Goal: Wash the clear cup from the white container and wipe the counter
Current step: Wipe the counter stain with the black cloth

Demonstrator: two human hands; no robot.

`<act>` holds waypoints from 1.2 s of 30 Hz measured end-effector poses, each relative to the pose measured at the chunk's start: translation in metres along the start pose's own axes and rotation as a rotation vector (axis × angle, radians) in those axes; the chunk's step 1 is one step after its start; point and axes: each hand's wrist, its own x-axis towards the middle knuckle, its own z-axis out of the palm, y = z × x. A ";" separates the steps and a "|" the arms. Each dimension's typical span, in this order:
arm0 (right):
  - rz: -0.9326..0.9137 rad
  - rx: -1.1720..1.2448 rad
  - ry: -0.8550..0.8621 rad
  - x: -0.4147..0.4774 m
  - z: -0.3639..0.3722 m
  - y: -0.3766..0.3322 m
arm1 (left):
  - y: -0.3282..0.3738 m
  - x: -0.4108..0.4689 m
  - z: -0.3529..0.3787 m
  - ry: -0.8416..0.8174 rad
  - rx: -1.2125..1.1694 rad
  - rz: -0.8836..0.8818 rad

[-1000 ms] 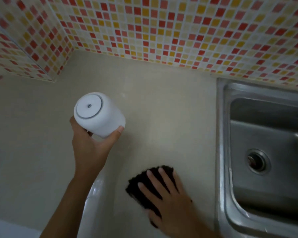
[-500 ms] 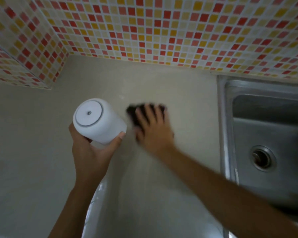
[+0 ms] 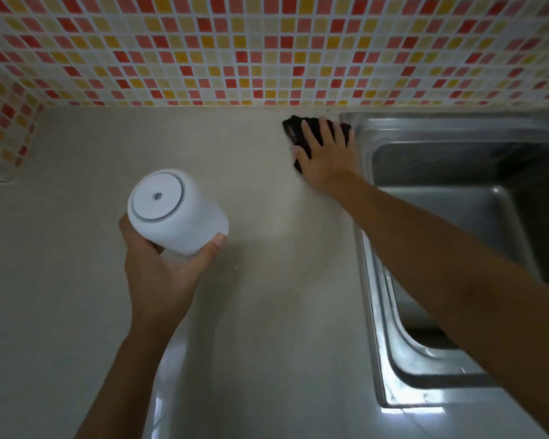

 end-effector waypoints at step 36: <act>-0.865 -0.016 -0.071 -0.308 0.034 0.024 | 0.016 -0.002 0.027 0.004 -0.043 -0.012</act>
